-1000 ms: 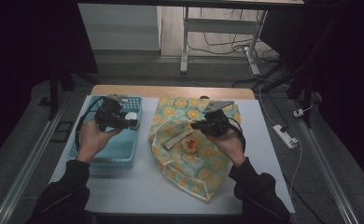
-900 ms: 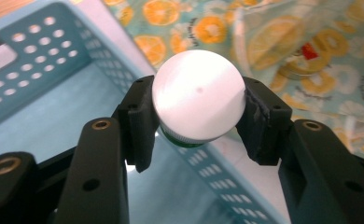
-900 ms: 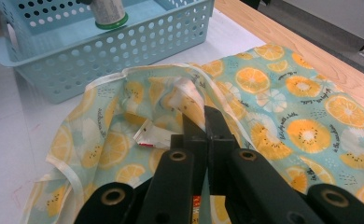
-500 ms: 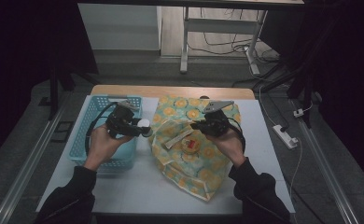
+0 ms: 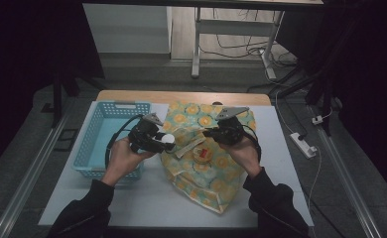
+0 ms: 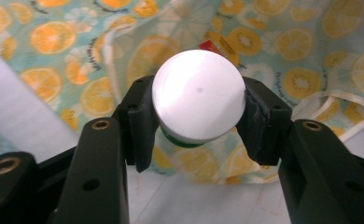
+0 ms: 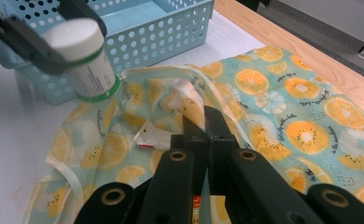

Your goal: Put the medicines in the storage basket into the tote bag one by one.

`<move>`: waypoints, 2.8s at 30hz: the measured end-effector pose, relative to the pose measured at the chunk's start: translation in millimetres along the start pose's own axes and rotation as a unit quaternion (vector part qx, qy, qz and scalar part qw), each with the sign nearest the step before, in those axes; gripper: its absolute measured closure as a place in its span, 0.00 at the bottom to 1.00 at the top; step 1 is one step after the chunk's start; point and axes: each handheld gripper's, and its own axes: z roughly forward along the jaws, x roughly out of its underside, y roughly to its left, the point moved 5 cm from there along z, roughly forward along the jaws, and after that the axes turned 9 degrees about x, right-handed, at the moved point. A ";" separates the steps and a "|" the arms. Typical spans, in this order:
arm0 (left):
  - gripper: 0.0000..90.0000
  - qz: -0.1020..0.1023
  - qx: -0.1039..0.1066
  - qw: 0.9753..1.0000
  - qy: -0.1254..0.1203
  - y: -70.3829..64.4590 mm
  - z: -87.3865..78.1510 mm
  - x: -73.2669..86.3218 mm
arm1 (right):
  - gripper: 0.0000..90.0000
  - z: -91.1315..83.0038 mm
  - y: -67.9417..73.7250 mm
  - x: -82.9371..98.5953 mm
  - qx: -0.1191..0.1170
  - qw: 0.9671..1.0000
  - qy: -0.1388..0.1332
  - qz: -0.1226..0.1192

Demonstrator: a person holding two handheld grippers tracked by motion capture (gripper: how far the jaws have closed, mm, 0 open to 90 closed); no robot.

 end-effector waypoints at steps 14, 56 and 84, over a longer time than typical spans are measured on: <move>0.56 0.026 0.026 0.999 0.017 -16.5 37.7 -13.3 | 0.99 -1.0 0.1 -1.0 0.002 1.000 -0.004 0.000; 0.56 0.003 -0.003 1.000 0.021 16.6 105.8 -46.4 | 0.99 1.6 0.8 0.2 0.001 1.000 0.001 -0.001; 0.28 0.014 0.028 1.000 -0.001 3.5 98.8 -49.1 | 0.99 1.7 -0.9 1.2 0.001 1.000 0.003 -0.002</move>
